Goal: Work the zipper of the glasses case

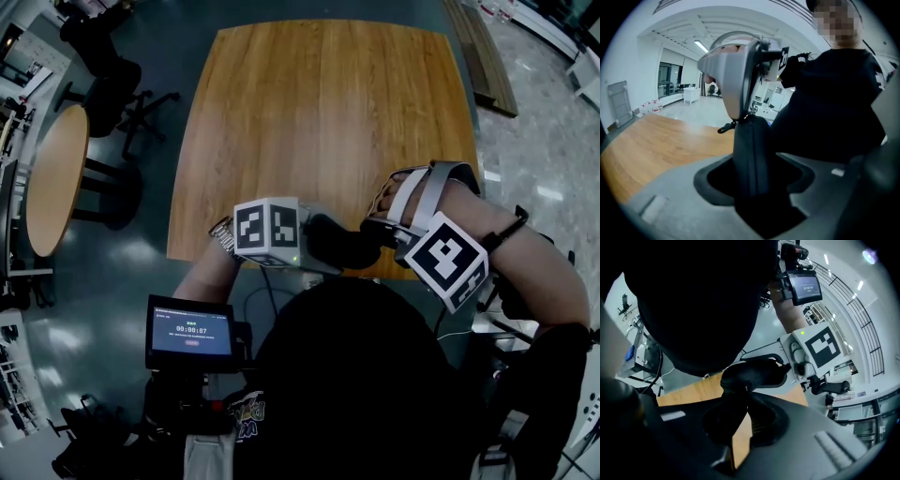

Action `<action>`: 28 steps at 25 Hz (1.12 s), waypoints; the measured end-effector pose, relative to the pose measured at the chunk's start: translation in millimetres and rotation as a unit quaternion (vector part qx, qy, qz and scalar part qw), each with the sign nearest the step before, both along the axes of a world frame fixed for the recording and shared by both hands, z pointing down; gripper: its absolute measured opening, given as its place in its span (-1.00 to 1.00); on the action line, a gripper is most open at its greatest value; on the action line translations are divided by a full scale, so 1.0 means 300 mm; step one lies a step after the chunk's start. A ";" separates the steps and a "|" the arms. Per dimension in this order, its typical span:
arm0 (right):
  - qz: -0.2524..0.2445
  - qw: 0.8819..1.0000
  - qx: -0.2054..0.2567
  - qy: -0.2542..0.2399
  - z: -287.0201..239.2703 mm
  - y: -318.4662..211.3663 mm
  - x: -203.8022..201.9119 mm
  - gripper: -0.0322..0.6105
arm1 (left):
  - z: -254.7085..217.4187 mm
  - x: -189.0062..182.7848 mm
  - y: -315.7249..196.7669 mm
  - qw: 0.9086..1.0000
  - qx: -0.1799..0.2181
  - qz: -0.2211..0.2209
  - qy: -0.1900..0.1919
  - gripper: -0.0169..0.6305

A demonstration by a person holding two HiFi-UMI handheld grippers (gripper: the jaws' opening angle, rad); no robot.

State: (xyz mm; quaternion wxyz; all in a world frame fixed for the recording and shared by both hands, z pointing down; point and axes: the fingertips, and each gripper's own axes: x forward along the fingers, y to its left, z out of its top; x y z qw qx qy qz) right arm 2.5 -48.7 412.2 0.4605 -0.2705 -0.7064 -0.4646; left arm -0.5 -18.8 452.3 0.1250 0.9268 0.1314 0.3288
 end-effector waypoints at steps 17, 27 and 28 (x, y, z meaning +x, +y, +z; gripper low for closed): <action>0.058 0.993 -0.018 -0.098 -0.107 -0.066 -0.086 -0.89 | -0.123 0.109 0.043 0.988 -0.102 0.015 0.118 -0.10; 0.079 0.987 0.021 -0.141 -0.144 -0.142 -0.084 -0.89 | -0.163 0.062 -0.066 0.958 -0.167 -0.087 0.216 -0.19; 0.080 0.987 0.025 -0.140 -0.146 -0.149 -0.078 -0.89 | -0.166 0.053 -0.077 0.954 -0.172 -0.097 0.224 -0.19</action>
